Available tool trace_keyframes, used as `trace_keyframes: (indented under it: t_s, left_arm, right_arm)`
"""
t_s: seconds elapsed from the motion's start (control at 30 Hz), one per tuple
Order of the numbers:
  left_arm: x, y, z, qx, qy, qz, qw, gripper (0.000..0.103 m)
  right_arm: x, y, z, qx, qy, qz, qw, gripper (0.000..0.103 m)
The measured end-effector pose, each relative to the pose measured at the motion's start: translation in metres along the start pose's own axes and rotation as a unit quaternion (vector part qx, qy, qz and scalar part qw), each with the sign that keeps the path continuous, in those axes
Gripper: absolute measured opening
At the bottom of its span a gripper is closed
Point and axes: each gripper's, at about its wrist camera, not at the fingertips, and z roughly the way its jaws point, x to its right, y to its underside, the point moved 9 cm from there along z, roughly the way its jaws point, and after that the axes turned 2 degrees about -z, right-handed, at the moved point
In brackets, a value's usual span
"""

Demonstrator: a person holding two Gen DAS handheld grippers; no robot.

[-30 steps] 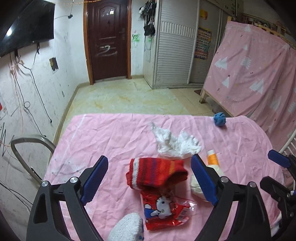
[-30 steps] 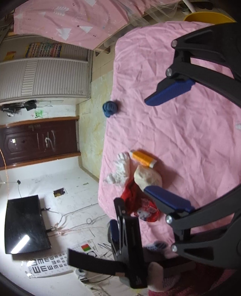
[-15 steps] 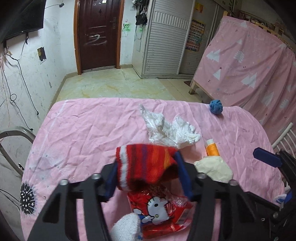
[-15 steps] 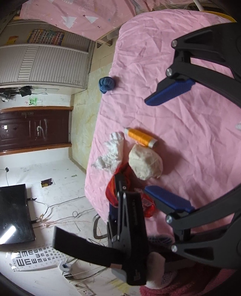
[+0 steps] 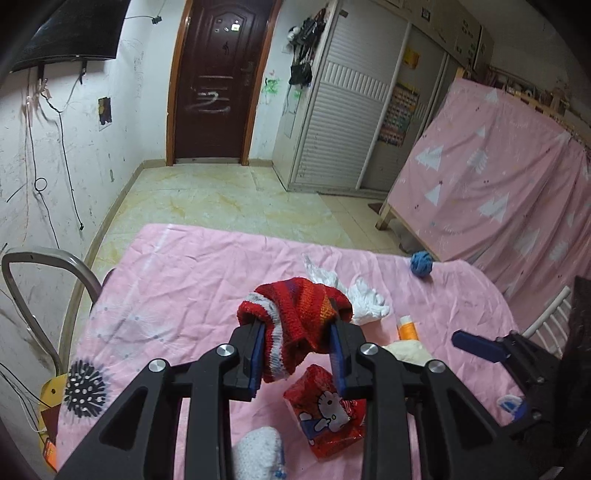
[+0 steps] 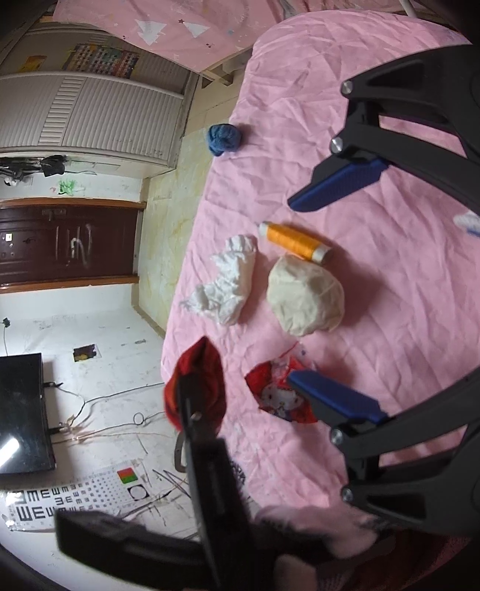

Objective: Collect trash
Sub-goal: 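Grasp the red striped knit hat with the left tool while the right tool grasps the white crumpled ball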

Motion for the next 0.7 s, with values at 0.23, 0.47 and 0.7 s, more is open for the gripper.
trace_keyframes:
  t_s: [0.23,0.47,0.7]
  left_arm:
    - [-0.006,-0.006,-0.022,0.021,0.008,-0.009,0.9997,0.019]
    - [-0.007,-0.002,-0.029,0.022,0.013,-0.010,0.9996,0.019]
    - [-0.006,0.000,-0.037,0.025,0.012,-0.013,0.9995,0.019]
  right_arm:
    - [-0.008,0.003,0.015,-0.017,0.010,-0.023,1.000,0.057]
    - [-0.008,0.006,0.025,-0.035,0.018,-0.030,0.999,0.055]
    - [-0.009,0.004,0.018,-0.020,0.021,-0.023,0.999,0.050]
